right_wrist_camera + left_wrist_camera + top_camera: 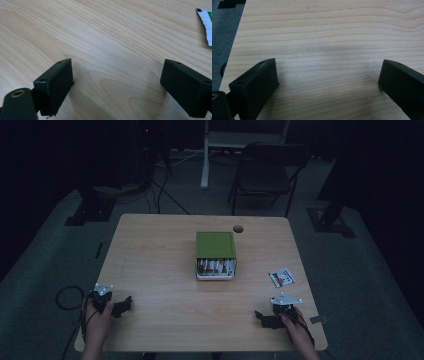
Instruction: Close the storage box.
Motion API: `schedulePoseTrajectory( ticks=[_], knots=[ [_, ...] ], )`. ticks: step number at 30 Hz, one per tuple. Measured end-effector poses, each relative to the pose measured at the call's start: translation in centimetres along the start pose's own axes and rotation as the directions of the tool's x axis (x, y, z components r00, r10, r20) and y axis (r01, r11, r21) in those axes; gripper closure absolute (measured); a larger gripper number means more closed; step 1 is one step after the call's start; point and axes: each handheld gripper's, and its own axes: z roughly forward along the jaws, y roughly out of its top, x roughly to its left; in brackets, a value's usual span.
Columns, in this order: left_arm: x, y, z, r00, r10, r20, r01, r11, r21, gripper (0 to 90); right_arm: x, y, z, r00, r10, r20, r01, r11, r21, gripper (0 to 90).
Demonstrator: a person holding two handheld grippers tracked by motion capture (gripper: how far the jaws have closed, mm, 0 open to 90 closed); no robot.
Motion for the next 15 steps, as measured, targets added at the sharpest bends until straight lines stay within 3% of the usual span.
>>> schedulePoseTrajectory(
  ticks=[15],
  knots=[
    [-0.14,0.13,0.19,0.9997,-0.016,-0.016,0.016,0.9999,-0.003,1.8,0.0,0.01,0.0,1.0,-0.001,0.0,0.001,1.0,0.0,10.8]
  ],
)
